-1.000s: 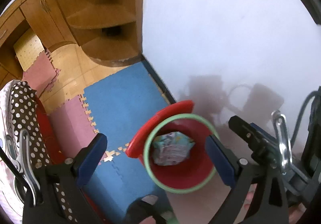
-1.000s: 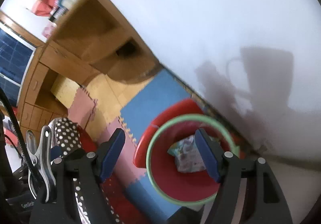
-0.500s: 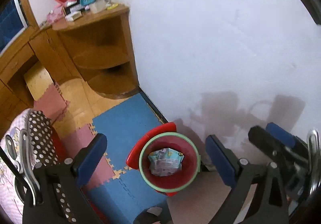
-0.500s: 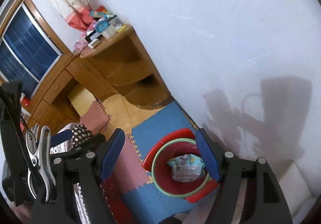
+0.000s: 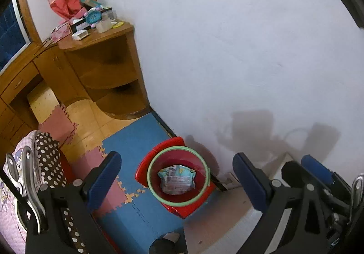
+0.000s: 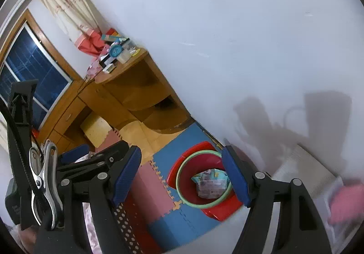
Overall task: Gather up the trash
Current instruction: 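Raise both tools from the bucket and move back over the table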
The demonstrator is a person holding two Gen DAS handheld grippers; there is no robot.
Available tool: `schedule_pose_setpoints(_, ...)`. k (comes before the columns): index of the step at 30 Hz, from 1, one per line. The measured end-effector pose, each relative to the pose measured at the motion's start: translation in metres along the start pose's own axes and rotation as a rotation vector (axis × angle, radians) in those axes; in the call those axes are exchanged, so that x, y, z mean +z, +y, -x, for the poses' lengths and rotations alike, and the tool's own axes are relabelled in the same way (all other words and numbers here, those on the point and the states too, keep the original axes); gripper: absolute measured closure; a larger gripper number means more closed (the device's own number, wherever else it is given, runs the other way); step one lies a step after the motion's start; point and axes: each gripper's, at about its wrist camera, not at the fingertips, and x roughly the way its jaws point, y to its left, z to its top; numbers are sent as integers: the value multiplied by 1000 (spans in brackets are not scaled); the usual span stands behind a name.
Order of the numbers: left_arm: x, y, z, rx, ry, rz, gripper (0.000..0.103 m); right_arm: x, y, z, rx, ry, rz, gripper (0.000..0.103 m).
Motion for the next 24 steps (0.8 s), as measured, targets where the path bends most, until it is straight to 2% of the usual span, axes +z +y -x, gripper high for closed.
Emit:
schedule_pose_setpoints(8,-25,-23,48,-16,-57,-59,3,-22,-6,56,-4,-58,-46,28)
schedule_pose_setpoints(14,-50,-41,72,-32,-70,-105,3,-48,-13,97,-39,-84,-49,28)
schedule_pose_setpoints(24,-95,-79,89,-80,-74,-207,3,-92,-44,134,-77,-99,-133,28)
